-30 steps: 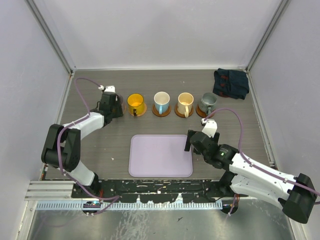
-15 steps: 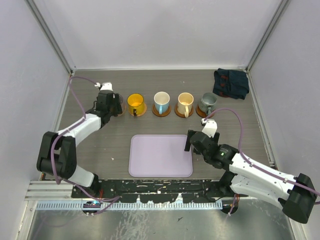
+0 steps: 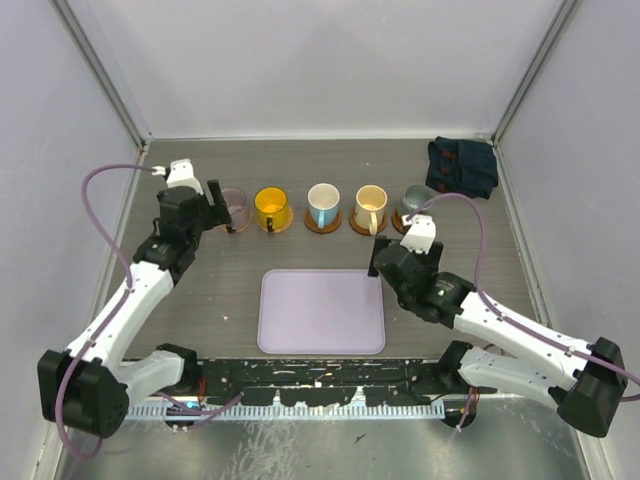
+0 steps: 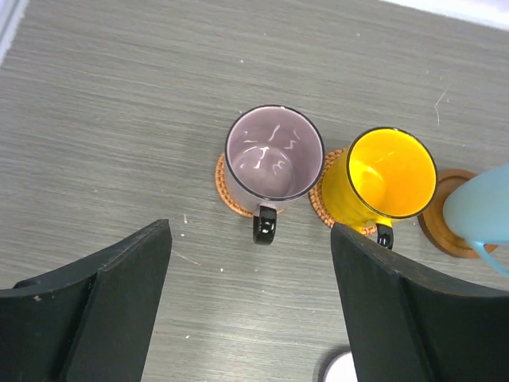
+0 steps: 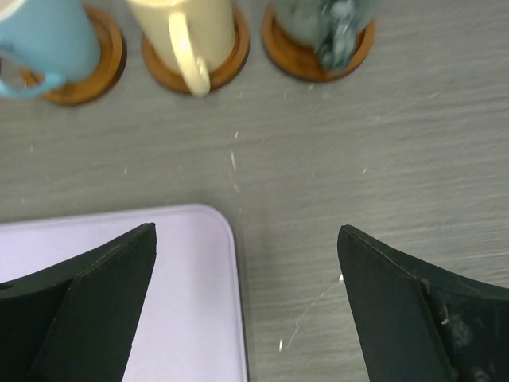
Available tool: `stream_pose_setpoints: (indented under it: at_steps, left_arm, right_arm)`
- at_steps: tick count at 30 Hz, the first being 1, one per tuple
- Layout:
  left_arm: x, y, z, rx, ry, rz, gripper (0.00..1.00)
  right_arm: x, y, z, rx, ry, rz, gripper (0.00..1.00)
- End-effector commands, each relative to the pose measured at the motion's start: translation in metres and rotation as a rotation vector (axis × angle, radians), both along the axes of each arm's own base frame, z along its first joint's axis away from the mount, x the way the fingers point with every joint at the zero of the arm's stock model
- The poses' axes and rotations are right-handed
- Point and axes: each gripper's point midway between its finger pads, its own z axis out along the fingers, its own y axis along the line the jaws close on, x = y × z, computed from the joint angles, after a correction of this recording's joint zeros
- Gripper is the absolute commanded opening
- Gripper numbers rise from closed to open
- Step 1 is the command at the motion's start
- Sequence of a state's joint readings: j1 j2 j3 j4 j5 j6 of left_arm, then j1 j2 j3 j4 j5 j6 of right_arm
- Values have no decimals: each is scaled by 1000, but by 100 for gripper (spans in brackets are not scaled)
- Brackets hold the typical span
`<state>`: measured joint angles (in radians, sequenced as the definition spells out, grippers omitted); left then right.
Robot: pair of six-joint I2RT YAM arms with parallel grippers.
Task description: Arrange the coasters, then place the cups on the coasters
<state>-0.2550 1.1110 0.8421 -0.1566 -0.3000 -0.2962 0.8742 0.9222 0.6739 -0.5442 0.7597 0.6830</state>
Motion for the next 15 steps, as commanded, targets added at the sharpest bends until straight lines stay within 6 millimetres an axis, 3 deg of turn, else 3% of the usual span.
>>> stream_pose_setpoints:
  at_steps: [1, 3, 6, 10, 15]
  left_arm:
    - [-21, 18, 10, 46, -1, 43, 84]
    - [-30, 21, 11, 49, 5, 48, 87]
    - [-41, 24, 11, 44, 9, 58, 100]
    - [-55, 27, 11, 35, 22, 60, 98]
    - [-74, 34, 12, 26, 45, 84, 98]
  right_arm:
    - [29, -28, 46, -72, -141, -154, 100]
    - [37, -42, 52, -90, -146, -198, 100]
    - [51, -63, 55, -56, -152, -235, 100]
    - [62, -99, 58, 28, -157, -327, 100]
    - [56, -143, 70, 118, -212, -499, 100]
